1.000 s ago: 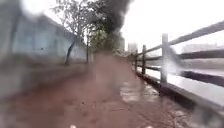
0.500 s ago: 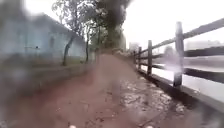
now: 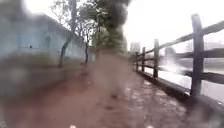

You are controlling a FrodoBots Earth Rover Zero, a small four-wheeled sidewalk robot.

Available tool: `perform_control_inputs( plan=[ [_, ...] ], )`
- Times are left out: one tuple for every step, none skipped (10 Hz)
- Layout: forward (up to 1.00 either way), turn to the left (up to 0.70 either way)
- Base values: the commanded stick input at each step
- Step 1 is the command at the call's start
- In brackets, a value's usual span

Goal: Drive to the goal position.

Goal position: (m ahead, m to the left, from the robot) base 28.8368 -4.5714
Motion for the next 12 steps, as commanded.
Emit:
perform_control_inputs(
  plan=[
    [1.0, 0.0],
    [1.0, 0.0],
    [1.0, 0.0],
    [1.0, 0.0],
    [1.0, 0.0],
    [1.0, 0.0],
    [1.0, 0.0],
    [1.0, 0.0],
    [1.0, 0.0],
    [1.0, 0.0],
    [1.0, 0.0],
    [1.0, 0.0]
  ],
)
